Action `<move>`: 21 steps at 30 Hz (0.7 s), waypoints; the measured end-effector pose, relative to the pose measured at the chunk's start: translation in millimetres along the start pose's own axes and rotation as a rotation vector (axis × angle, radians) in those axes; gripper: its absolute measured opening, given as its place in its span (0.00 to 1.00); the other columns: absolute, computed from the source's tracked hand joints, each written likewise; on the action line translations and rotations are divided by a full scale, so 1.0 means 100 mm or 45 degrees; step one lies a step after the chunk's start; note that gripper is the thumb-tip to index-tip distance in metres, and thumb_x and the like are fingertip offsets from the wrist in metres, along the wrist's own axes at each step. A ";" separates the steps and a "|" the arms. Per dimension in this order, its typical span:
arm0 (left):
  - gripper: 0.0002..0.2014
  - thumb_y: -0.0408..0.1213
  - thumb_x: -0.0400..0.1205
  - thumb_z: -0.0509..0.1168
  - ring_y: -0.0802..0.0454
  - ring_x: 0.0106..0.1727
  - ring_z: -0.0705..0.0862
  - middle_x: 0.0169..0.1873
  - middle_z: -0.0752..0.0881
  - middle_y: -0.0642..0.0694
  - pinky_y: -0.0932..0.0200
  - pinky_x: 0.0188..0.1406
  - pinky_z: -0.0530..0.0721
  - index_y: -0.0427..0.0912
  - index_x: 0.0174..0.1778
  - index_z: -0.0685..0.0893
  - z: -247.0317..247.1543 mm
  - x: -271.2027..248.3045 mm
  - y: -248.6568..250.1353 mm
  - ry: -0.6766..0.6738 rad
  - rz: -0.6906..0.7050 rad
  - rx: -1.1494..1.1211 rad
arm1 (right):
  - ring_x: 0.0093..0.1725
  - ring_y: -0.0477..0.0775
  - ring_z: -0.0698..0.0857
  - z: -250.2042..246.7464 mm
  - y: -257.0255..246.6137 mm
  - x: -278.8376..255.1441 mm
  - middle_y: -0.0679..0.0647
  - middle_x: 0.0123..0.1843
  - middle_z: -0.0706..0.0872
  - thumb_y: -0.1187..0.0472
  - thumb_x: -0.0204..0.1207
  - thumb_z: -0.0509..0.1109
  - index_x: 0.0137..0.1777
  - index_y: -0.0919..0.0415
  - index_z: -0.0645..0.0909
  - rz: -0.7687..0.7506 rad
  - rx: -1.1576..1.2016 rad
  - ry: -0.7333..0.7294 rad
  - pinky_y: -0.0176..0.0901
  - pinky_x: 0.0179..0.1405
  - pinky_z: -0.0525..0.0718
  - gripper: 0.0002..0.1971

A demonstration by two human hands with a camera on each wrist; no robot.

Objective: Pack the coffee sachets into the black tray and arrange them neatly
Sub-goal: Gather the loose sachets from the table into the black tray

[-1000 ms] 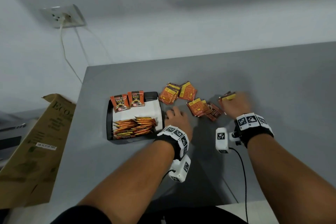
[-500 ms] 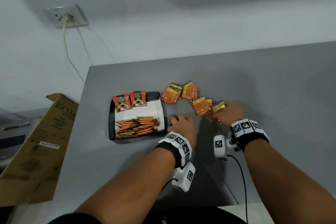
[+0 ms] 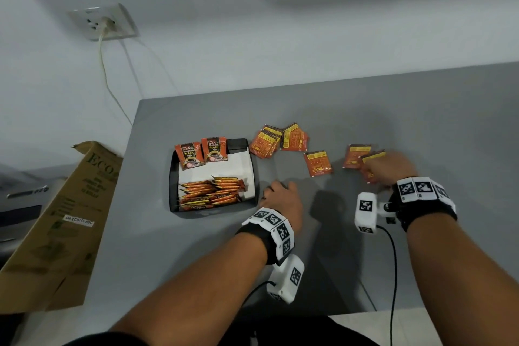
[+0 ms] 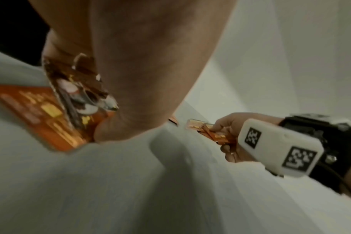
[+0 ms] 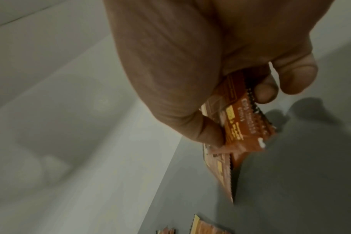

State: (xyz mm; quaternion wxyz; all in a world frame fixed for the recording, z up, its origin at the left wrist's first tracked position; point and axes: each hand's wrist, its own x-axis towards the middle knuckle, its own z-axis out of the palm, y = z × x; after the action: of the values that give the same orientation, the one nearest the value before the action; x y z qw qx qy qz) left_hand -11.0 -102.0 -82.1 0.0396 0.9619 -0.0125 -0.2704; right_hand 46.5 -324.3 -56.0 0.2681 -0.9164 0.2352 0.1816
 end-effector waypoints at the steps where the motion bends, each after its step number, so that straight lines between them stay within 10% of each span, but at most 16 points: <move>1: 0.27 0.30 0.85 0.60 0.32 0.76 0.68 0.74 0.67 0.31 0.39 0.67 0.77 0.40 0.80 0.62 0.01 -0.02 0.01 -0.005 0.012 0.038 | 0.39 0.65 0.89 0.01 0.01 0.00 0.64 0.39 0.90 0.62 0.65 0.71 0.38 0.66 0.86 0.008 -0.001 -0.029 0.53 0.38 0.87 0.07; 9: 0.21 0.28 0.86 0.57 0.28 0.70 0.75 0.70 0.74 0.27 0.38 0.63 0.82 0.34 0.75 0.65 -0.10 -0.02 -0.02 0.040 0.235 0.153 | 0.42 0.65 0.89 0.14 0.05 -0.13 0.65 0.40 0.90 0.60 0.68 0.73 0.42 0.67 0.87 -0.029 -0.063 -0.200 0.49 0.37 0.83 0.09; 21: 0.11 0.32 0.81 0.70 0.45 0.55 0.88 0.53 0.89 0.46 0.52 0.53 0.87 0.45 0.57 0.81 -0.56 0.47 0.31 0.144 0.201 -0.863 | 0.41 0.63 0.90 0.17 0.13 -0.24 0.62 0.39 0.91 0.62 0.75 0.71 0.43 0.63 0.86 -0.259 -0.022 -0.285 0.51 0.45 0.86 0.05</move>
State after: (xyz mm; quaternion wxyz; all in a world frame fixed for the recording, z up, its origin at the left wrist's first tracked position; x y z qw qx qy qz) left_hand 57.7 -131.6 -56.4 0.3781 0.9036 0.0058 -0.2015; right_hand 16.1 -316.0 -64.1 0.3020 -0.9117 0.1083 0.2566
